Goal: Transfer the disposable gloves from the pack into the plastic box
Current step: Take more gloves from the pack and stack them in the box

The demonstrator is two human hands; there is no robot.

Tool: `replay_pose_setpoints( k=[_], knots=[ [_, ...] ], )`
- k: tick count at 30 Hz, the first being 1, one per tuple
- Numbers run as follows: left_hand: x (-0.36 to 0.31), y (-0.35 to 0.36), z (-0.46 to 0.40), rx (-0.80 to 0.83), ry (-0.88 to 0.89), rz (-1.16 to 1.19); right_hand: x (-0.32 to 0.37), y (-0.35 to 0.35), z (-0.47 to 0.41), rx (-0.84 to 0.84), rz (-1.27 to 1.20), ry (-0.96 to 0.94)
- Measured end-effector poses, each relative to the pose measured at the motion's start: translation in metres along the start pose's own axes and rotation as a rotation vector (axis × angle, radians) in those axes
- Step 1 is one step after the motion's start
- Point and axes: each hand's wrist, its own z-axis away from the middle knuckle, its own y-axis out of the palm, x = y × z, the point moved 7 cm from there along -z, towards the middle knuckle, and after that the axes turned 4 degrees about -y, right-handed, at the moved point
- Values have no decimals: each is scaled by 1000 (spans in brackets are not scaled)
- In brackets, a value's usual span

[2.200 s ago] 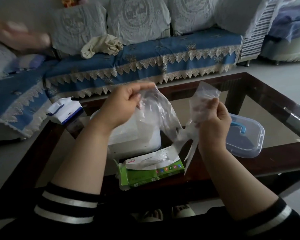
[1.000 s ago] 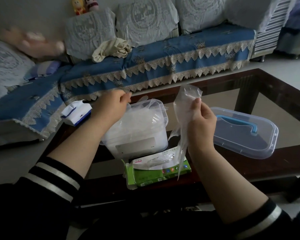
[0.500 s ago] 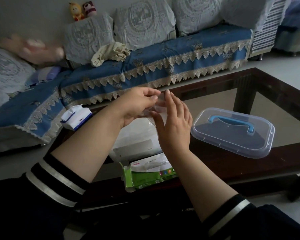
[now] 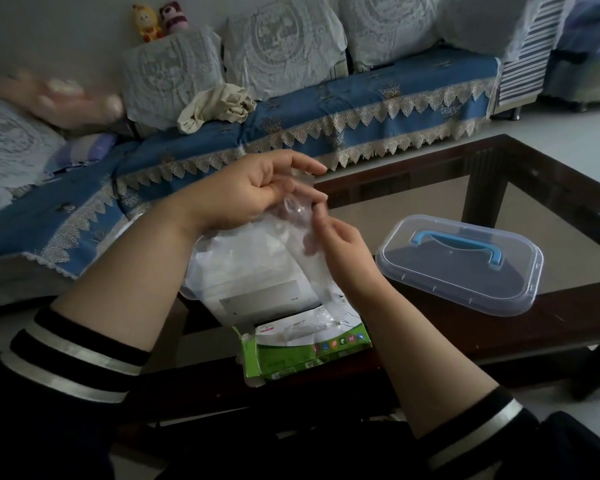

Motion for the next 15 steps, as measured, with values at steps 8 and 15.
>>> replay_pose_setpoints(
  k=[8,15],
  knots=[
    [19,-16,-2,-342,-20,-207,0,-26,0,-288,-107,-73],
    [44,-25,-11,-385,-37,-124,-8,-55,6,-598,43,-66]
  ],
)
